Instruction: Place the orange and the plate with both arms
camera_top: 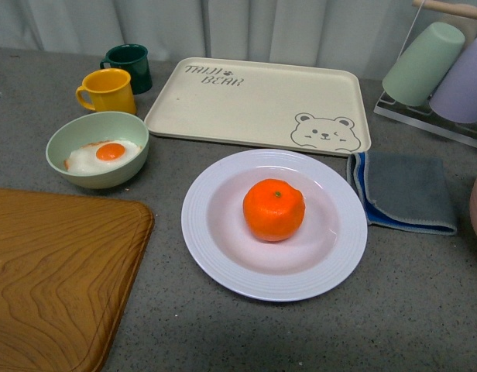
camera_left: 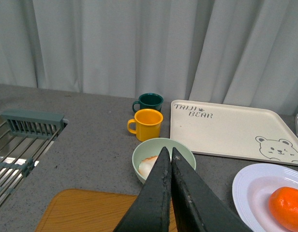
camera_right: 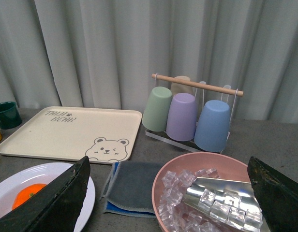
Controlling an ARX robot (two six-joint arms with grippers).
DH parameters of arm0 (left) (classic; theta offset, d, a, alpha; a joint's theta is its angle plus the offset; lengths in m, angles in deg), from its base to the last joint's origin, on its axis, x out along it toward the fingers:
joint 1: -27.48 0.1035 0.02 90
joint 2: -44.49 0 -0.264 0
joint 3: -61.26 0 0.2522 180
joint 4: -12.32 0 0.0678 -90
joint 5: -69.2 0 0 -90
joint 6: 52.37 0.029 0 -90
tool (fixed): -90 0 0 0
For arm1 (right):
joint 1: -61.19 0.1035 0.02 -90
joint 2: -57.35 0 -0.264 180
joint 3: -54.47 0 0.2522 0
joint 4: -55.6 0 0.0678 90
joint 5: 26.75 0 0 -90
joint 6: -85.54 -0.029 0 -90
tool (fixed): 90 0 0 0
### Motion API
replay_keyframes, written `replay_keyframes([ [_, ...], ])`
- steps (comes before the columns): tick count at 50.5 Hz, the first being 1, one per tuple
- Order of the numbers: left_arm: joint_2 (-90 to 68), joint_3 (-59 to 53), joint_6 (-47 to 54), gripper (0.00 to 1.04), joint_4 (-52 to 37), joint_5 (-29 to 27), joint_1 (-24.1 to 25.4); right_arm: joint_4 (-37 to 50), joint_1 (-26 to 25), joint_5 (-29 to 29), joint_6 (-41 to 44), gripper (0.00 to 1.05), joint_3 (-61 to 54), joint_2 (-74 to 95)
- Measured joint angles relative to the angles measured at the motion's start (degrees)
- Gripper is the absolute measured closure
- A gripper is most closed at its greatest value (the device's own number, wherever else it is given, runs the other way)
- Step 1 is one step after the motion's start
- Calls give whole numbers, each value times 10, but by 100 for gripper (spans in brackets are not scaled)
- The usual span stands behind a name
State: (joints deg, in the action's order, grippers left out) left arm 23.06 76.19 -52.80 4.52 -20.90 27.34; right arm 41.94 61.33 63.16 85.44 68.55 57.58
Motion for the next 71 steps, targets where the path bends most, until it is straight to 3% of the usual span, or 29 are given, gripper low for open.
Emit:
replay_keyframes([
  [33,114,0,0,101,113,0,0,0,0,0,0,9,0,0],
  [40,196,0,0,101,209,1,0,0,0,0,0,9,0,0],
  [50,211,0,0,101,214,1,0,0,0,0,0,9,0,0],
  [63,212,0,0,61,215,1,0,0,0,0,0,9,0,0],
  [67,212,0,0,41,215,1,0,0,0,0,0,9,0,0],
  [71,212,0,0,29,215,1,0,0,0,0,0,9,0,0],
])
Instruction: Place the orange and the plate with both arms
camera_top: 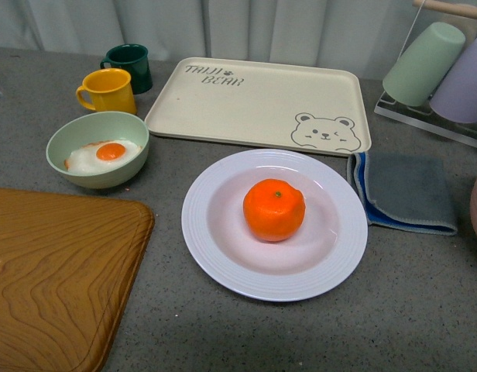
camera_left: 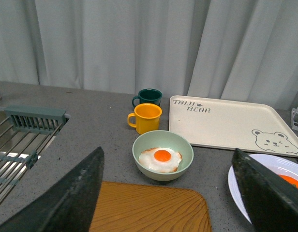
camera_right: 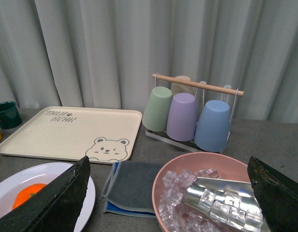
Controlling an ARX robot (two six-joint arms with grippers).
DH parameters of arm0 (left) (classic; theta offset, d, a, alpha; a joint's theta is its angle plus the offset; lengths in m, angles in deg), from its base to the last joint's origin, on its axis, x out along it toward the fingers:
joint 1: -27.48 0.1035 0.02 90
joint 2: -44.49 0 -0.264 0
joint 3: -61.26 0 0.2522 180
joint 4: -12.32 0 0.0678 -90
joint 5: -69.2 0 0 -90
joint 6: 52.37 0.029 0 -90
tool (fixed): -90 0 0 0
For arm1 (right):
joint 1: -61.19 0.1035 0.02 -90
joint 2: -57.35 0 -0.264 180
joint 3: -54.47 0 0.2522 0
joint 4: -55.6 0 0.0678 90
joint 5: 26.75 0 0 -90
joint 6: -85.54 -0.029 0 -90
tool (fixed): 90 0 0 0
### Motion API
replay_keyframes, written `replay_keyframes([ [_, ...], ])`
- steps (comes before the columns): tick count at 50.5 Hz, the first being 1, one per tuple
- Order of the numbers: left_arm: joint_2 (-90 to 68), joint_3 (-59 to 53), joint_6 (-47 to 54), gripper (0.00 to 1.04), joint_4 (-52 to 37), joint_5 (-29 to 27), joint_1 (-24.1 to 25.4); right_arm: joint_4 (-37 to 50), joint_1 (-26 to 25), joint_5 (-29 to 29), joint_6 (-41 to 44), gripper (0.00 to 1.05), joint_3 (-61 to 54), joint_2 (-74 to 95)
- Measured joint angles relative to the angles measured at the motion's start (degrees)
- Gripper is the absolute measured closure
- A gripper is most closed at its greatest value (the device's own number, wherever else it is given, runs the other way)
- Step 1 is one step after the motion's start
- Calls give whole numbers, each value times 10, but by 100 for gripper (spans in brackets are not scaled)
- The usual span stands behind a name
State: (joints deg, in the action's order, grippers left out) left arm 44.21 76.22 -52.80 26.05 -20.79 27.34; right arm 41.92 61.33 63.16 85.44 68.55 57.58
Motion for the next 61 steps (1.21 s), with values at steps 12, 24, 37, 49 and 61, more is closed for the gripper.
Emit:
replay_keyframes([
  [12,0,0,2,7,0,0,0,3,7,18,14,9,0,1],
  [24,0,0,2,7,0,0,0,131,86,57,17,9,31,270],
  [37,0,0,2,7,0,0,0,245,84,-120,-201,9,137,734],
  [49,0,0,2,7,0,0,0,275,48,-267,-330,9,213,947],
  [61,0,0,2,7,0,0,0,249,42,-330,-364,9,273,1057],
])
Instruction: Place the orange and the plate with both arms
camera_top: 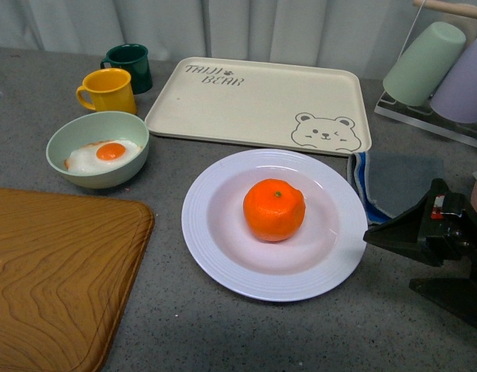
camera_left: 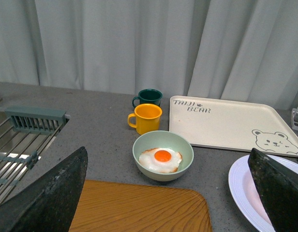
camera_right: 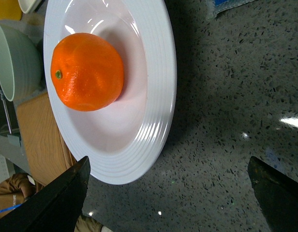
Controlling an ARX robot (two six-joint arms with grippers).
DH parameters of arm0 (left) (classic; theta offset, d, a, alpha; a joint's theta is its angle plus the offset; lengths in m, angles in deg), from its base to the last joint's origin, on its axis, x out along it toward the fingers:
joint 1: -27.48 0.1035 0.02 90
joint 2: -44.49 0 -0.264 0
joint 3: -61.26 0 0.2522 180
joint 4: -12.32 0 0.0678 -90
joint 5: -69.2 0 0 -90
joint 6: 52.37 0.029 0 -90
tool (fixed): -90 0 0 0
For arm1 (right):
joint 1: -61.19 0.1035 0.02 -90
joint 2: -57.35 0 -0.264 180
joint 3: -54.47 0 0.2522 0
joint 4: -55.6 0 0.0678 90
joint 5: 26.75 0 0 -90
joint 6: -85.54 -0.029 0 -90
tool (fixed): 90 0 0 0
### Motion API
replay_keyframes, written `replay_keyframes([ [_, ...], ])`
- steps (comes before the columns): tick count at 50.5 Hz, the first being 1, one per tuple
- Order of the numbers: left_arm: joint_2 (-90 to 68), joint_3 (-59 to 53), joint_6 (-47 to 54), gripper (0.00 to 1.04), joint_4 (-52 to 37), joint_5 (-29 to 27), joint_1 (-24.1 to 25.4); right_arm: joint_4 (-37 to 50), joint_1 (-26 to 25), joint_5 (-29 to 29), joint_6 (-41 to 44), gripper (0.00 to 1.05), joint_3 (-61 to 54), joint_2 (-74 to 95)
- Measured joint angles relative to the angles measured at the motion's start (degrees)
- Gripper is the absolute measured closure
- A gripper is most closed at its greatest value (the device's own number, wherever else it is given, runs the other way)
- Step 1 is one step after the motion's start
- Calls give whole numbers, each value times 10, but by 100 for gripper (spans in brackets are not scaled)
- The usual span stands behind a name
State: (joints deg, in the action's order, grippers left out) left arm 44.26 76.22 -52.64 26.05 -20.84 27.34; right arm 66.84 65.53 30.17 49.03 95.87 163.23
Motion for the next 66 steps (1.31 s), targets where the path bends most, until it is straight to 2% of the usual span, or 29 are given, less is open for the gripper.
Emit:
replay_keyframes([
  [15,0,0,0,7,0,0,0,29,17,-39,-46,9,70,89],
  [38,0,0,0,7,0,0,0,16,39,-67,-125,10,168,173],
  [41,0,0,0,7,0,0,0,8,41,-65,-129,19,175,177],
  [46,0,0,0,7,0,0,0,0,43,-64,-133,40,183,185],
  [51,0,0,0,7,0,0,0,-9,43,-60,-135,52,186,188],
  [58,0,0,0,7,0,0,0,-27,45,-52,-137,79,189,199],
  [61,0,0,0,7,0,0,0,-29,46,-53,-135,88,191,203],
  [66,0,0,0,7,0,0,0,-27,47,-73,-135,97,195,202],
])
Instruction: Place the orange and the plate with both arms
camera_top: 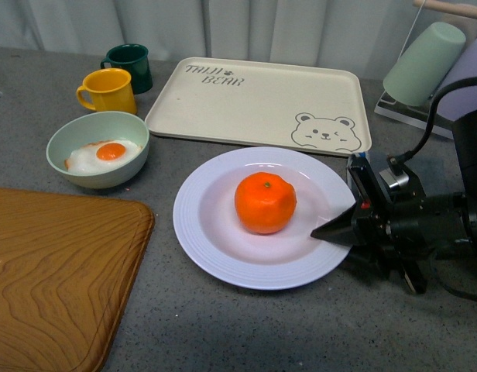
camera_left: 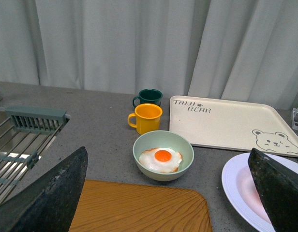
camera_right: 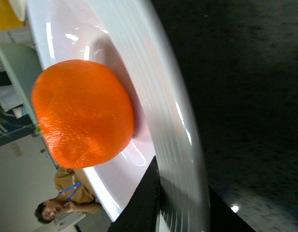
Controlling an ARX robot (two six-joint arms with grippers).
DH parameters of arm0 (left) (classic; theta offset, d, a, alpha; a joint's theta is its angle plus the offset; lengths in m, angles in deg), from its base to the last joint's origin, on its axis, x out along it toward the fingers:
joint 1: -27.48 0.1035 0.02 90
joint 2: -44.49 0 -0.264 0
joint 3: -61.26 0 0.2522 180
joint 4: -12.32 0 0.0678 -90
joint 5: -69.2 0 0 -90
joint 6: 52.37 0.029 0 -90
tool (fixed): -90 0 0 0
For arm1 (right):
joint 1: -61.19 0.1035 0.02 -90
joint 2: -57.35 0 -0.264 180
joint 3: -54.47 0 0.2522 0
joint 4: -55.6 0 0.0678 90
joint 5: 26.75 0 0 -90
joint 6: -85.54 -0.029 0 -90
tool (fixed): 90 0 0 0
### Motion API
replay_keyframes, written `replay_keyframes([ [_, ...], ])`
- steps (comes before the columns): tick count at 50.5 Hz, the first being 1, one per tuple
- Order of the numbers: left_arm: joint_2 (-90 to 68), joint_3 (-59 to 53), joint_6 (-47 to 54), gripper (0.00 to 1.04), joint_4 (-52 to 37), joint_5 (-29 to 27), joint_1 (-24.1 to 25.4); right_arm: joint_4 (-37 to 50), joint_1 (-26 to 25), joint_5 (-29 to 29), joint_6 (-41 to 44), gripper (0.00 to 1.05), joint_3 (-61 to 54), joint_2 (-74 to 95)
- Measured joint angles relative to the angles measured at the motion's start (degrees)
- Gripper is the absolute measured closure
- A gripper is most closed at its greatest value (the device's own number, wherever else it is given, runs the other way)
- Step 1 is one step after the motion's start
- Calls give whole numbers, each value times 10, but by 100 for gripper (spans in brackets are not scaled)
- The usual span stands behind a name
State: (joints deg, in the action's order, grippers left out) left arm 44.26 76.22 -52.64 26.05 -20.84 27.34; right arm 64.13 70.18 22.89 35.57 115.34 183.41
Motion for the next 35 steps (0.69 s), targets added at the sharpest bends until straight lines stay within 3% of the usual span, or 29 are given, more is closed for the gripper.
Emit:
replay_keyframes([
  [13,0,0,0,7,0,0,0,23,1,-1,3,100,0,-3],
  [26,0,0,0,7,0,0,0,183,-3,2,-50,101,-52,-16],
  [35,0,0,0,7,0,0,0,205,-8,7,-85,101,-23,-24],
])
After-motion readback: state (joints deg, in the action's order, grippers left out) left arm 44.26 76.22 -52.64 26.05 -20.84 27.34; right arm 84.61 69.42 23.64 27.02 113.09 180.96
